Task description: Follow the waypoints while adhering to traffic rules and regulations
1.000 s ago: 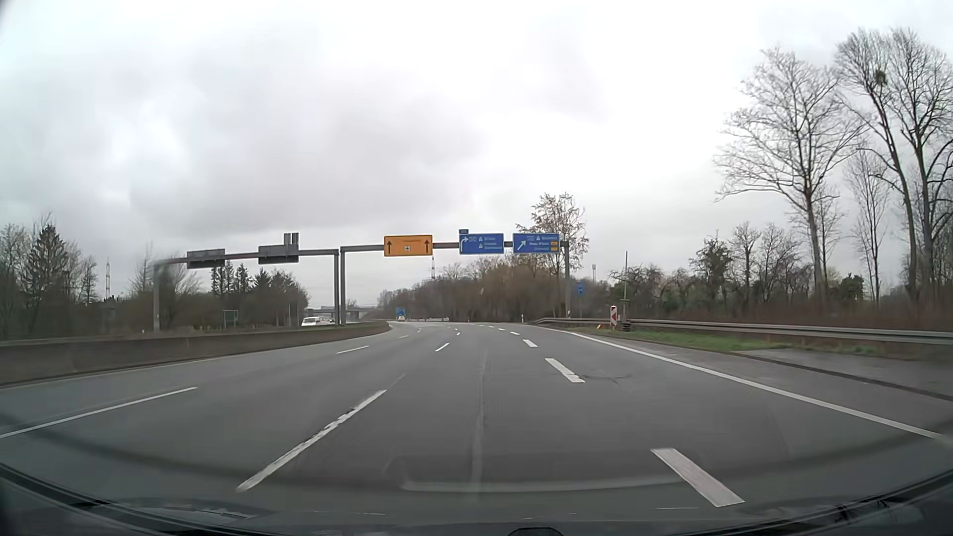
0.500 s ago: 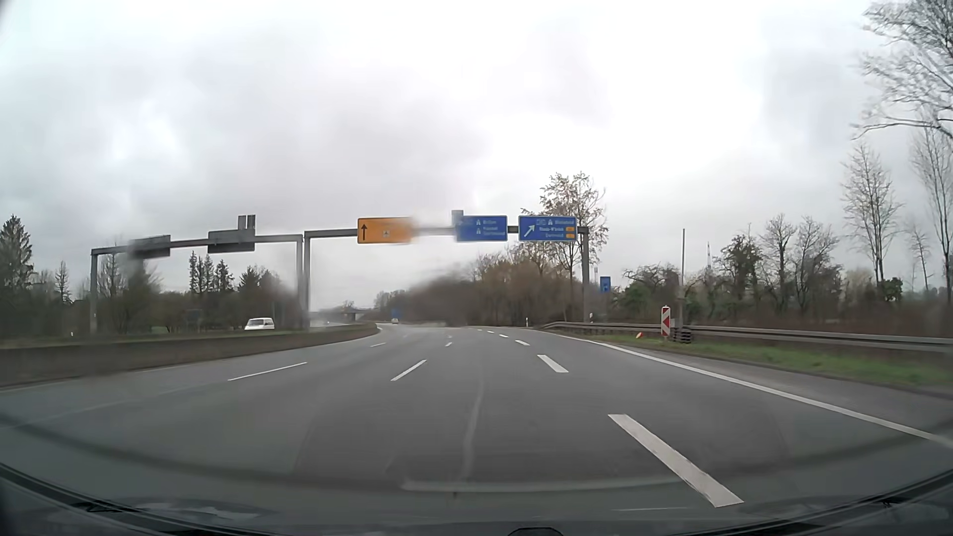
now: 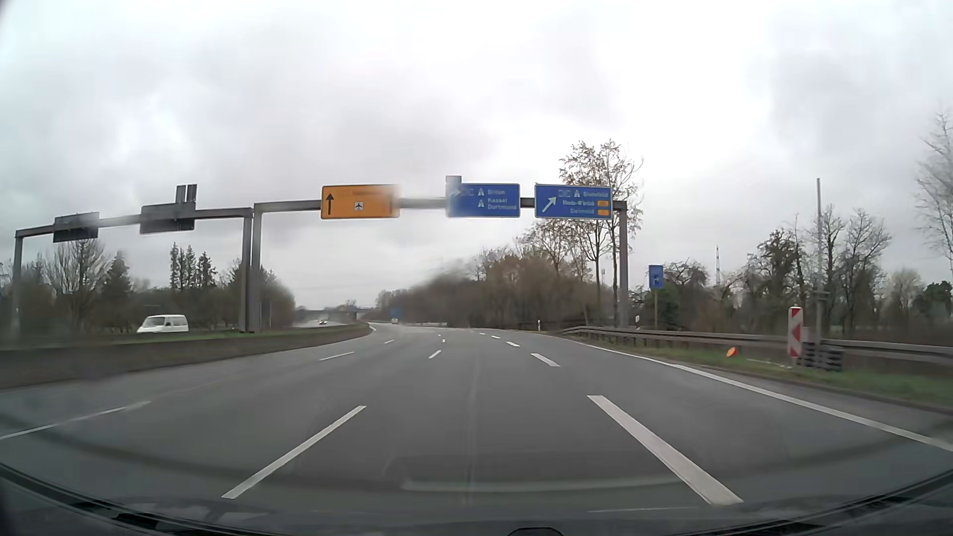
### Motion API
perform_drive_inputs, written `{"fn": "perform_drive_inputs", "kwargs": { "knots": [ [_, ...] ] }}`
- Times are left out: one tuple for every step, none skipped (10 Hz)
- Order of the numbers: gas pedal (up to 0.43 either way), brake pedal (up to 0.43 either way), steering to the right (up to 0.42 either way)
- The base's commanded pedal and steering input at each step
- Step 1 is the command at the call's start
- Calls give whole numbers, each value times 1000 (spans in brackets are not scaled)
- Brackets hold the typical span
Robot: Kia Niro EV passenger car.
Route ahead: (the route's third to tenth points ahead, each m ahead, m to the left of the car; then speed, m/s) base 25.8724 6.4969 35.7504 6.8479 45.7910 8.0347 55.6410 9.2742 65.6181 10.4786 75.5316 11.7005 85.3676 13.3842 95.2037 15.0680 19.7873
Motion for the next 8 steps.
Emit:
{"fn": "perform_drive_inputs", "kwargs": {
  "knots": [
    [130, 0, -6],
    [130, 0, -7],
    [130, 0, -6],
    [130, 0, -6],
    [130, 0, -6],
    [130, 0, -6],
    [130, 0, -6],
    [130, 0, -6]
  ]
}}
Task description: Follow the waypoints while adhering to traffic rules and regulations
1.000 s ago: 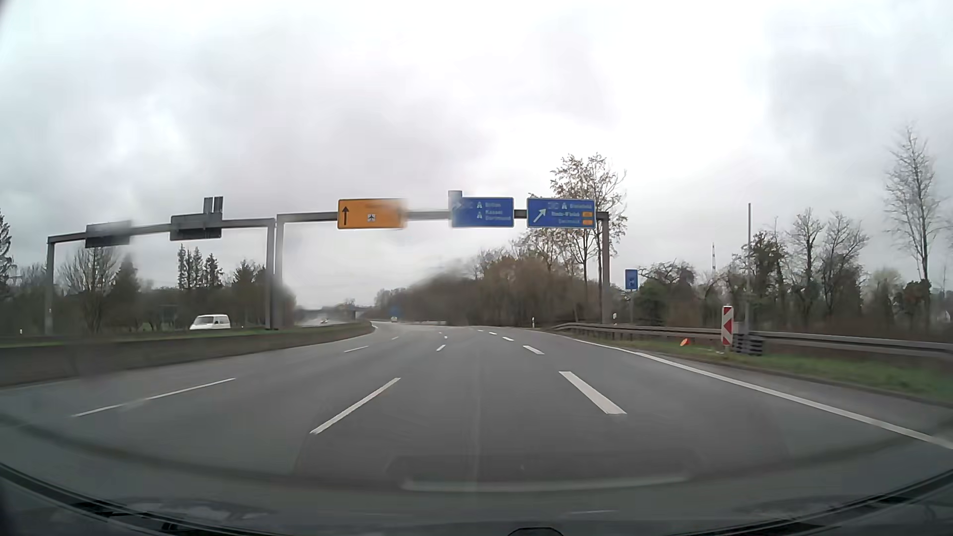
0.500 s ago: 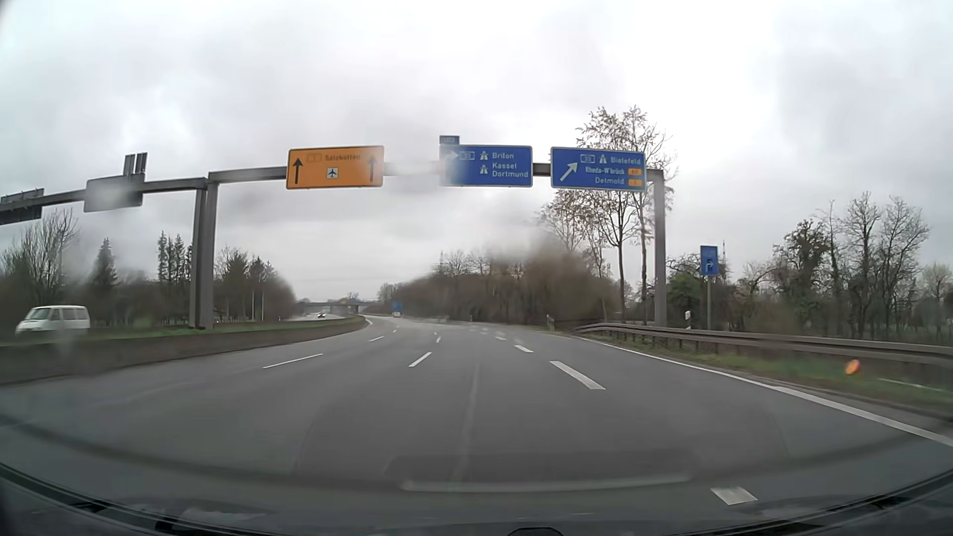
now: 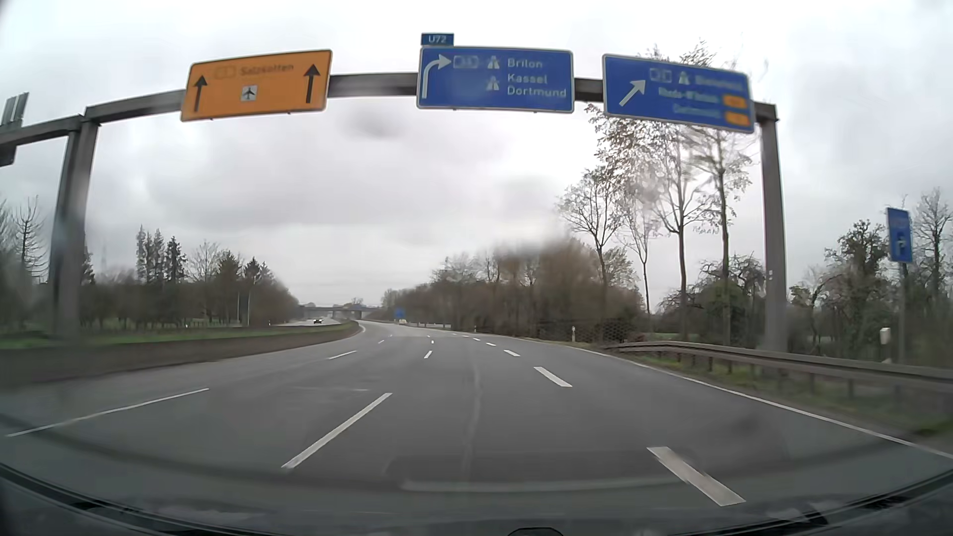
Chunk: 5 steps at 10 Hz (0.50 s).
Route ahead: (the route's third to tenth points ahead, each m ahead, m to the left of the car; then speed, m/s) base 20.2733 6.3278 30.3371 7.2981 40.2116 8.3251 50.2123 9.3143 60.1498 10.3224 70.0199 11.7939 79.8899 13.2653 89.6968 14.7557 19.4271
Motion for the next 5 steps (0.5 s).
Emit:
{"fn": "perform_drive_inputs", "kwargs": {
  "knots": [
    [130, 0, -7],
    [130, 0, -6],
    [130, 0, -5],
    [130, 0, -4],
    [118, 0, -4]
  ]
}}
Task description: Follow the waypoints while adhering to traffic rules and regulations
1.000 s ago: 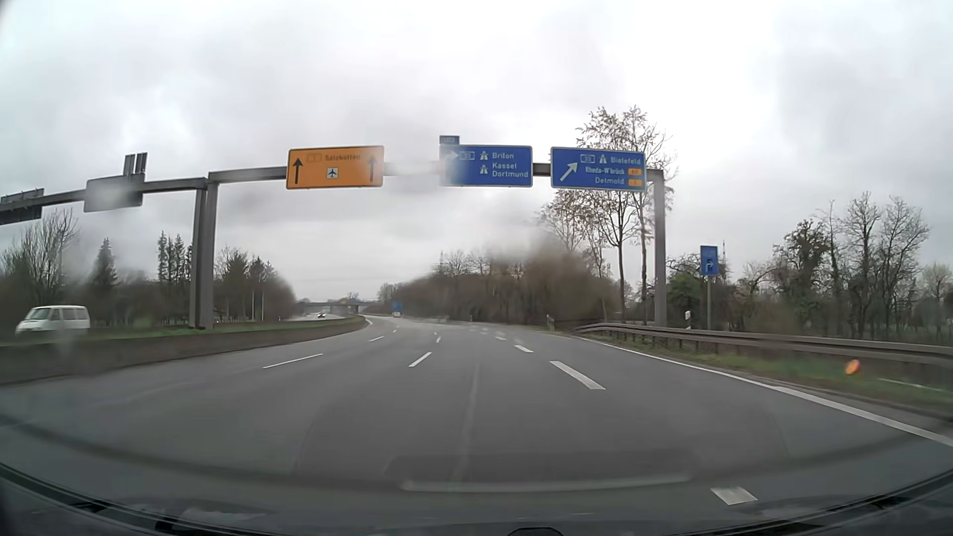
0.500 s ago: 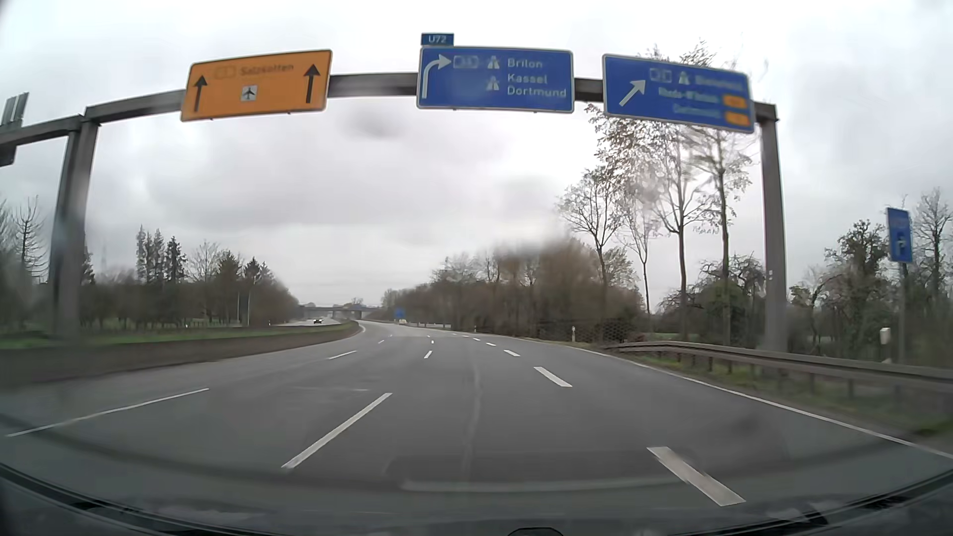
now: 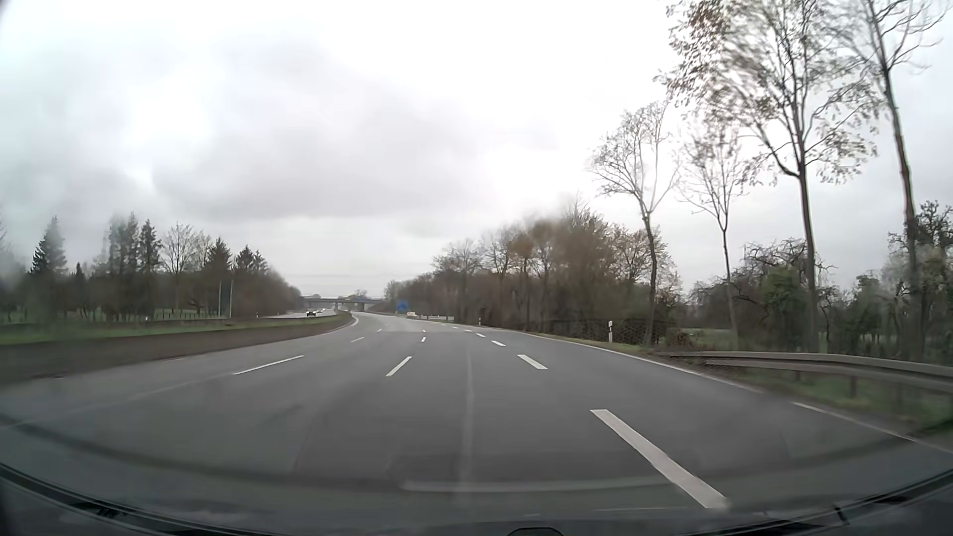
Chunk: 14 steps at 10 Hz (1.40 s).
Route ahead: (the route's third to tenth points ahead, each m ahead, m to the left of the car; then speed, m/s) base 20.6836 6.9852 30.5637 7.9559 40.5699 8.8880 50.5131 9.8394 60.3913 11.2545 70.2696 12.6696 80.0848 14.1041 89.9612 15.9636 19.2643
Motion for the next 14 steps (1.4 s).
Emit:
{"fn": "perform_drive_inputs", "kwargs": {
  "knots": [
    [87, 0, -4],
    [0, 0, -4],
    [0, 0, -4],
    [0, 0, -4],
    [0, 0, -4],
    [0, 0, -5],
    [0, 0, -5],
    [0, 0, -5],
    [0, 0, -5],
    [0, 0, -5],
    [0, 0, -6],
    [0, 0, -7],
    [47, 0, -9],
    [59, 0, -11]
  ]
}}
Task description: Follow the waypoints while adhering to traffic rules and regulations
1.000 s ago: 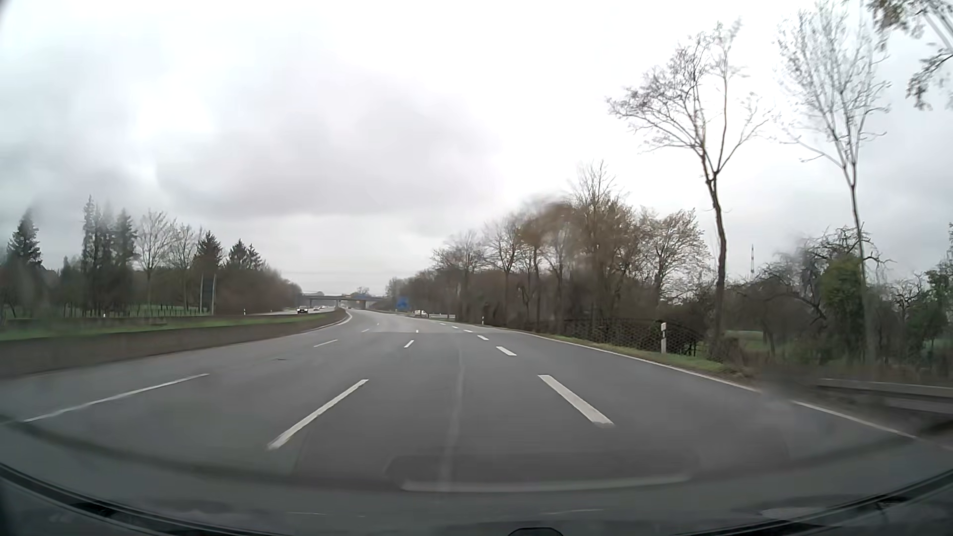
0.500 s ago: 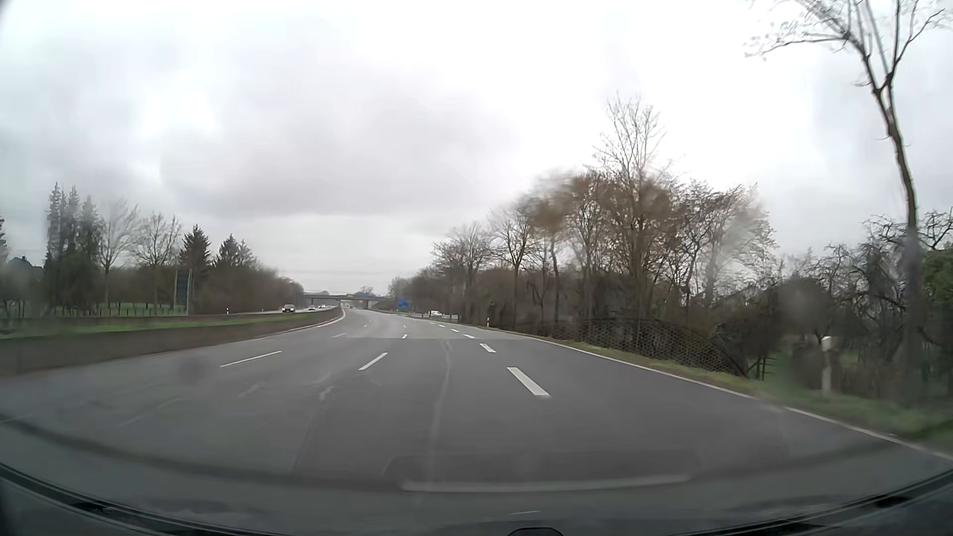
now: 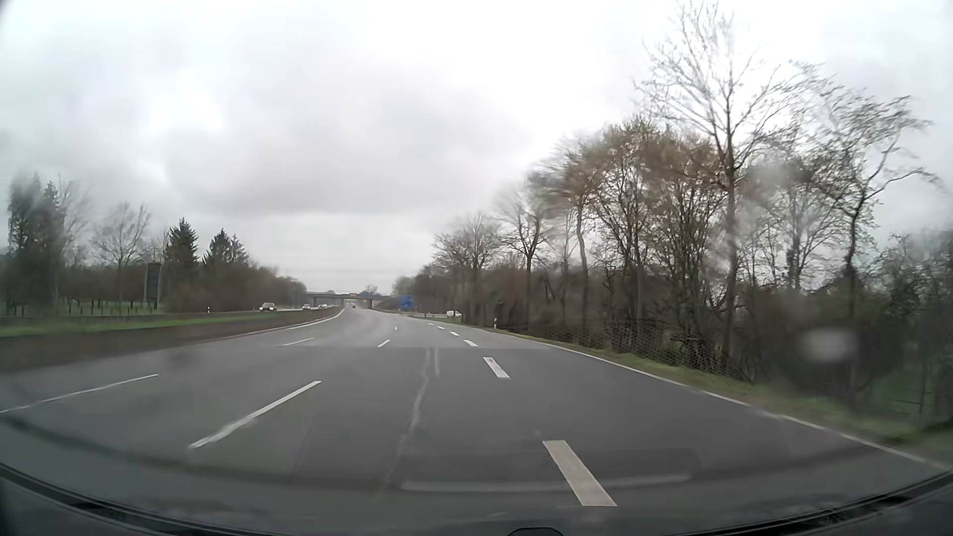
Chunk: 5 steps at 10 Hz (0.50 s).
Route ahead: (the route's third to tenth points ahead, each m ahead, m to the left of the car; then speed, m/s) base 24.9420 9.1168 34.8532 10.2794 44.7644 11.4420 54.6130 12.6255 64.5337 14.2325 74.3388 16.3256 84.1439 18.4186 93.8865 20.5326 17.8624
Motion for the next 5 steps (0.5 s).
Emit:
{"fn": "perform_drive_inputs", "kwargs": {
  "knots": [
    [79, 0, -11],
    [79, 0, -12],
    [79, 0, -12],
    [98, 0, -12],
    [110, 0, -12]
  ]
}}
